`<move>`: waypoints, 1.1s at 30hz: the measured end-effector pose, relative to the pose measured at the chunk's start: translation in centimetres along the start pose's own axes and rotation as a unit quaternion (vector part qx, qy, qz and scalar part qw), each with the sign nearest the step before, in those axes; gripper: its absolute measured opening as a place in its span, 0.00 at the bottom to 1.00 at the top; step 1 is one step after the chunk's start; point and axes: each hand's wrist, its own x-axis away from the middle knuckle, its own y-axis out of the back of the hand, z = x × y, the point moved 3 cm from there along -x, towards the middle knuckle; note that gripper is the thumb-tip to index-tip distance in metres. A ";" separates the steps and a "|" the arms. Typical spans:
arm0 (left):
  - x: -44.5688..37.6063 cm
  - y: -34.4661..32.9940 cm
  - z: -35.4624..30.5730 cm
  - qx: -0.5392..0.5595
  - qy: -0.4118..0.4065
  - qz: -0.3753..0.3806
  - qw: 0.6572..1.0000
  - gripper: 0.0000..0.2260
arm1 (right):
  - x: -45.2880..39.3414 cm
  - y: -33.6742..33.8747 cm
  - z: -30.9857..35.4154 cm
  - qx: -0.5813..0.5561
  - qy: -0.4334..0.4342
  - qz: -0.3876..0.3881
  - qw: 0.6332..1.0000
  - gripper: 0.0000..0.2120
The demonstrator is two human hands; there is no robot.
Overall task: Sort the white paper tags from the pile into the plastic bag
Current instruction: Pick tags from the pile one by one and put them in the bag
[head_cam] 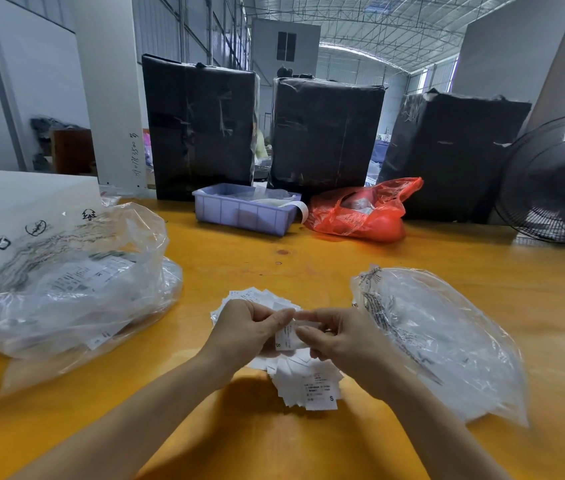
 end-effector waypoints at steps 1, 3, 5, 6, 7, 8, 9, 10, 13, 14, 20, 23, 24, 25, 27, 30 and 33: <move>0.0 0.0 0.0 0.009 0.004 -0.003 1.000 0.11 | 0.0 -0.1 0.0 0.007 0.001 0.005 1.000 0.15; 0.0 -0.1 0.2 0.021 0.010 -0.011 1.000 0.10 | 0.1 -0.4 0.2 0.015 0.010 0.007 1.000 0.21; 0.1 -0.3 0.4 0.031 0.017 -0.025 0.999 0.10 | 0.0 -0.6 0.3 0.031 0.039 -0.032 0.998 0.26; 0.0 -0.4 0.5 0.041 0.021 -0.037 0.998 0.10 | 0.0 -0.6 0.3 0.038 0.056 -0.067 0.995 0.26; 0.0 -0.5 0.6 0.055 0.025 -0.052 0.997 0.09 | -0.1 -0.5 0.2 0.037 0.070 -0.102 0.992 0.25; -0.1 -0.5 0.7 0.072 0.030 -0.069 0.995 0.09 | -0.1 -0.5 0.1 0.026 0.079 -0.129 0.988 0.23; -0.1 -0.4 0.7 0.089 0.036 -0.085 0.992 0.08 | -0.1 -0.5 0.0 0.012 0.086 -0.149 0.985 0.22; -0.2 -0.4 0.7 0.103 0.041 -0.097 0.989 0.08 | -0.1 -0.6 0.0 0.004 0.092 -0.164 0.982 0.20; -0.2 -0.5 0.8 0.138 0.056 -0.105 0.983 0.07 | -0.2 -1.2 0.3 -0.014 0.116 -0.160 0.980 0.15; -0.2 -0.5 0.8 0.145 0.060 -0.105 0.982 0.08 | -0.3 -1.6 0.4 -0.017 0.121 -0.142 0.982 0.12; -0.1 -0.5 0.6 0.206 0.090 -0.115 0.968 0.07 | -0.7 -2.6 0.5 -0.016 0.098 -0.098 0.990 0.21; -0.1 -0.5 0.5 0.237 0.101 -0.111 0.960 0.06 | -0.5 -2.8 0.4 -0.004 0.103 -0.089 0.991 0.22; -0.2 -0.5 0.6 0.250 0.102 -0.104 0.957 0.07 | -0.6 -2.9 0.4 -0.003 0.106 -0.086 0.991 0.21; -0.3 -0.6 0.5 0.262 0.101 -0.096 0.955 0.07 | -0.6 -3.0 0.4 -0.007 0.109 -0.087 0.990 0.19; -0.3 -0.6 0.4 0.269 0.098 -0.080 0.955 0.04 | -0.7 -2.8 0.2 -0.042 0.102 -0.103 0.989 0.16; -0.5 -0.5 0.1 0.211 0.093 -0.043 0.972 0.11 | -0.9 -1.8 -0.4 -0.133 0.073 -0.124 0.981 0.10; -0.8 0.3 -0.2 0.114 0.094 -0.007 0.989 0.16 | -0.9 -1.0 -0.8 -0.173 0.053 -0.140 0.973 0.08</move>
